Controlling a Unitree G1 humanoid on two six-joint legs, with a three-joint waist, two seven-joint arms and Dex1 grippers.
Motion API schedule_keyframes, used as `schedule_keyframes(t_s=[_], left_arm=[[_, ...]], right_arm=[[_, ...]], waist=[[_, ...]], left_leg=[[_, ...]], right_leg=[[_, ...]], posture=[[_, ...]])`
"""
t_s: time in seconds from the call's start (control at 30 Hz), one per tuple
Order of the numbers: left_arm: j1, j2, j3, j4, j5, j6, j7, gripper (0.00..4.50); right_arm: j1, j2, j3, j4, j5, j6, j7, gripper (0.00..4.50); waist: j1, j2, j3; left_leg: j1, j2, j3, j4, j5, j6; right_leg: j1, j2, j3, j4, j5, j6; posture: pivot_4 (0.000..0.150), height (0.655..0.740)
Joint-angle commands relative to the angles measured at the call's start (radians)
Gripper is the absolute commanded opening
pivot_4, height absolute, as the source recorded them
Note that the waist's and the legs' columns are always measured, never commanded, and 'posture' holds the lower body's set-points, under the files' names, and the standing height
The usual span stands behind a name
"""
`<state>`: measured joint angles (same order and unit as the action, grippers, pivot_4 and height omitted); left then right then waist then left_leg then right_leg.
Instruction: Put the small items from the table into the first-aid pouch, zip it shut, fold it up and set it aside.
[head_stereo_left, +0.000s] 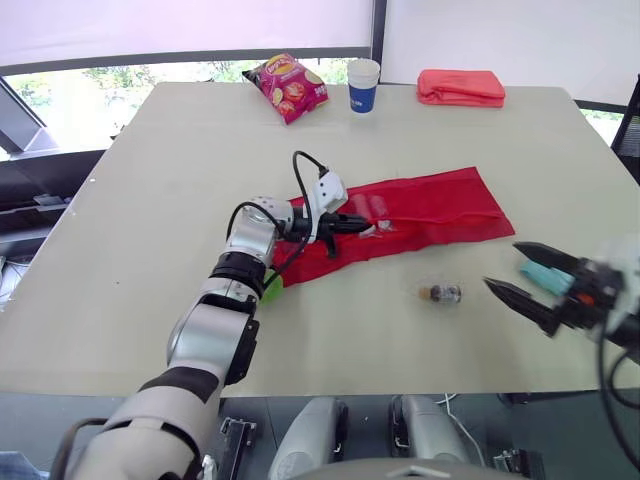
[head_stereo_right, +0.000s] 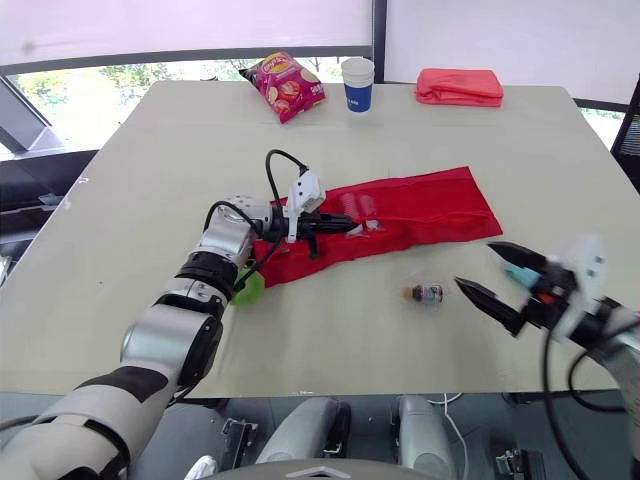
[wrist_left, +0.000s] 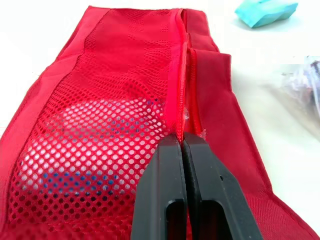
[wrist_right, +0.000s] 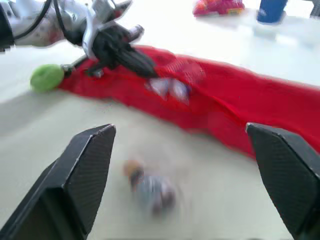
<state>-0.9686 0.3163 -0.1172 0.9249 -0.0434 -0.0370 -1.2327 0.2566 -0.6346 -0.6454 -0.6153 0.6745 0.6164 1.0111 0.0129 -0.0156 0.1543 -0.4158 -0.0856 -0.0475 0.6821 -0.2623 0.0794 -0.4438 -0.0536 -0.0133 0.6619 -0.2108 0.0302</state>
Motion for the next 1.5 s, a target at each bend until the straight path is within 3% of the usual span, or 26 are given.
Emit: schedule_keyframes(t_s=[0.03, 0.27, 0.53, 0.97, 1.1, 1.2, 1.5], left_arm=[[0.011, 0.026, 0.017, -0.040, -0.022, -0.013, -0.024, 0.00], [0.086, 0.089, 0.004, -0.166, -0.033, 0.016, -0.106, 0.00], [0.174, 0.169, 0.008, -0.373, -0.076, 0.131, -0.137, 0.00], [0.205, 0.189, -0.005, -0.500, -0.100, 0.219, -0.119, 0.00], [0.209, 0.192, -0.012, -0.508, -0.097, 0.220, -0.120, 0.00], [0.207, 0.187, -0.024, -0.507, -0.090, 0.206, -0.120, 0.00], [0.190, 0.177, -0.048, -0.509, -0.094, 0.191, -0.120, 0.00]], right_arm=[[0.140, -0.044, -0.202, -0.030, 0.063, -0.073, 0.135, 4.49], [0.314, -0.081, -0.357, 0.003, 0.089, -0.146, 0.234, 4.49], [0.342, -0.076, -0.351, -0.020, 0.115, -0.165, 0.203, 4.49], [0.354, -0.106, -0.321, -0.014, 0.096, -0.187, 0.183, 4.49], [0.306, -0.170, -0.224, -0.018, 0.039, -0.154, 0.118, 4.49], [0.221, -0.239, -0.064, 0.004, -0.048, -0.152, 0.068, 4.49], [-0.163, -0.293, 0.396, 0.209, -0.247, -0.249, 0.065, 4.49]], waist=[[0.002, 0.000, 0.000], [0.001, 0.000, 0.000], [0.009, 0.000, 0.000], [0.016, 0.000, 0.000], [0.015, 0.000, 0.000], [0.011, 0.000, 0.000], [0.012, 0.000, 0.001]], left_leg=[[0.001, 0.000, 0.000, 0.000, 0.000, 0.000], [0.001, 0.001, 0.000, 0.000, 0.000, 0.000], [0.000, 0.001, 0.000, 0.000, -0.001, 0.001], [0.000, 0.001, 0.000, 0.000, -0.001, 0.001], [0.001, 0.001, 0.000, 0.001, -0.001, 0.001], [0.001, 0.001, 0.000, 0.001, -0.001, 0.000], [0.000, 0.001, 0.000, 0.003, 0.000, 0.000]], right_leg=[[0.001, 0.000, 0.000, 0.000, 0.000, 0.000], [0.001, 0.000, 0.000, 0.000, 0.000, 0.000], [0.001, -0.001, 0.000, -0.001, 0.000, 0.000], [0.001, -0.001, 0.000, -0.002, 0.000, 0.000], [0.001, -0.001, 0.000, -0.002, 0.000, 0.000], [0.001, -0.001, 0.000, -0.001, 0.000, 0.000], [0.002, -0.001, -0.001, -0.002, 0.000, 0.000]], posture=[[0.150, 0.7395], [0.150, 0.7395], [0.150, 0.7395], [0.150, 0.7395], [0.150, 0.7395], [0.150, 0.7395], [0.150, 0.7395]])
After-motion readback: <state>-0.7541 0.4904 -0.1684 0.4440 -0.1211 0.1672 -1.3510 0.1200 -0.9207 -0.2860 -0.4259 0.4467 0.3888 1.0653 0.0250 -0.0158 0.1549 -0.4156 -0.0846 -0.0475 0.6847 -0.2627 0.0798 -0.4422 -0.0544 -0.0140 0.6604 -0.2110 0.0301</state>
